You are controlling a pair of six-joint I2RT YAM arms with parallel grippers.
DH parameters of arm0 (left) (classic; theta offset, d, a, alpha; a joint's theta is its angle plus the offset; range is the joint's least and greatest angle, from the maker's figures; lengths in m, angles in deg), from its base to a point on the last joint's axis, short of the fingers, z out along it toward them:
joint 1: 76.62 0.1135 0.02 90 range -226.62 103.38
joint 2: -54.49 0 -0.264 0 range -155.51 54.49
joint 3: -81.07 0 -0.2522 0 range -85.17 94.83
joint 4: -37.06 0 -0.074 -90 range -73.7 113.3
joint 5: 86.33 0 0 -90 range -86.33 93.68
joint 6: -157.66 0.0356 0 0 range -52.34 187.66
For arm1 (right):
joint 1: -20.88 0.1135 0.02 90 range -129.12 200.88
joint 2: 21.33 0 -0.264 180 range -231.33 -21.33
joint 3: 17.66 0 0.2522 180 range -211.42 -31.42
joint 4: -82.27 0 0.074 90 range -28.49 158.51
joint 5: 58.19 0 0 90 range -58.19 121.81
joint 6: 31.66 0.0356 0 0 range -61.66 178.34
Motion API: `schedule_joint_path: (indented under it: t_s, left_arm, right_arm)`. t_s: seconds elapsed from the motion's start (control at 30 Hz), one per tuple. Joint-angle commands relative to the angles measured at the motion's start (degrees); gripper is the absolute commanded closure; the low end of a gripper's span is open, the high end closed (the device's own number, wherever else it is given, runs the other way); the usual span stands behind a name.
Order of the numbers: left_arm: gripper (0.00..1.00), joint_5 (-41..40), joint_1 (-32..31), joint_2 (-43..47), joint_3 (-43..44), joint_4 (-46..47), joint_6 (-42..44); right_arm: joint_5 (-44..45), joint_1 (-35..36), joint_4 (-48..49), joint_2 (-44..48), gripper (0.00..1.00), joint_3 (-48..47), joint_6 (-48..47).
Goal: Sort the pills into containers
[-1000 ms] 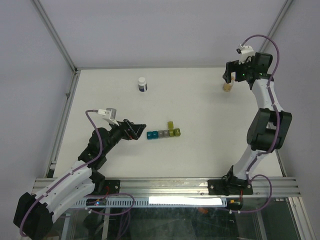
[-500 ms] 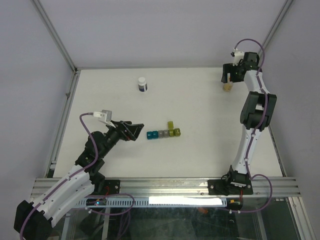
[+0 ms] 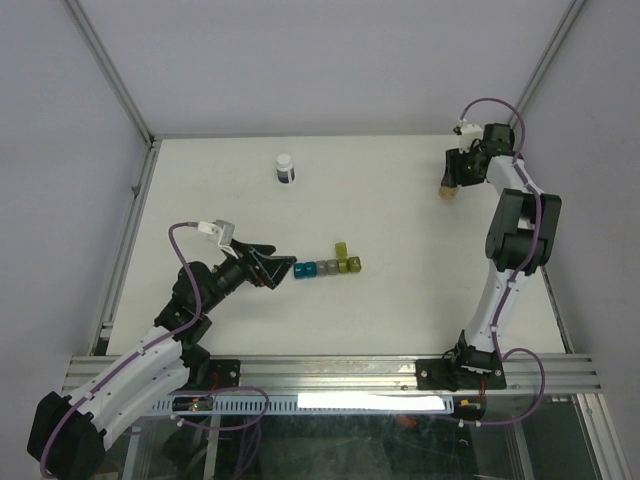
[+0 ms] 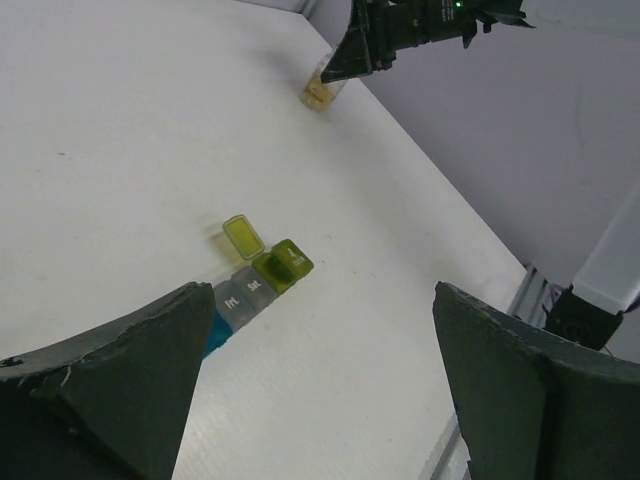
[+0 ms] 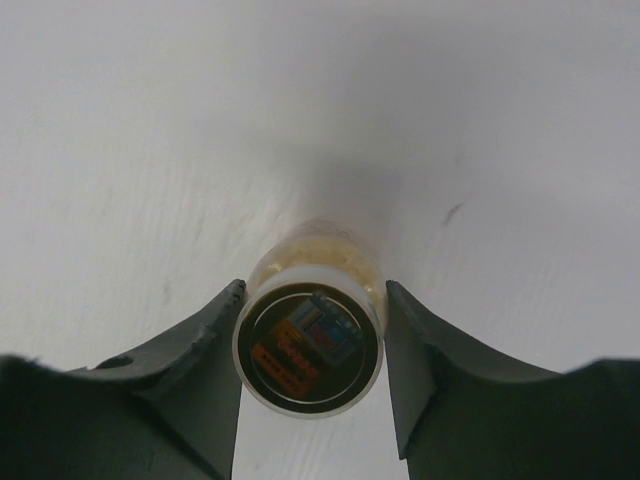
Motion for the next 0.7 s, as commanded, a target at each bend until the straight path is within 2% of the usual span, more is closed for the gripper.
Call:
schedule_joint_path:
  t_s: [0.0,0.2,0.33,0.47,0.67]
  left_arm:
    - [0.08,9.66,-0.03,-1.91,-1.64,12.22,1.04]
    - [0.12,11.62,-3.21,-4.45,-1.54,16.69,3.73]
    - [0.11,8.77,-7.57,-4.12,-1.79,17.57,7.42]
    - [0.11,6.55,-11.21,-4.77,-1.98,18.51,10.55]
    - [0.11,6.18,-12.95,-7.31,-2.59,22.31,11.92]
  right_arm:
    - [-15.03,3.08,0.03,17.43,0.79,13.64,-10.31]
    - [-25.84,13.08,-5.93,34.82,0.78,34.05,-28.37]
    - [-29.68,18.83,-11.11,41.19,0.76,41.15,-39.88]
    - [-27.63,23.74,-11.10,43.66,0.76,44.44,-41.60]
    - [-26.15,28.63,-11.04,44.72,0.75,46.58,-43.41]
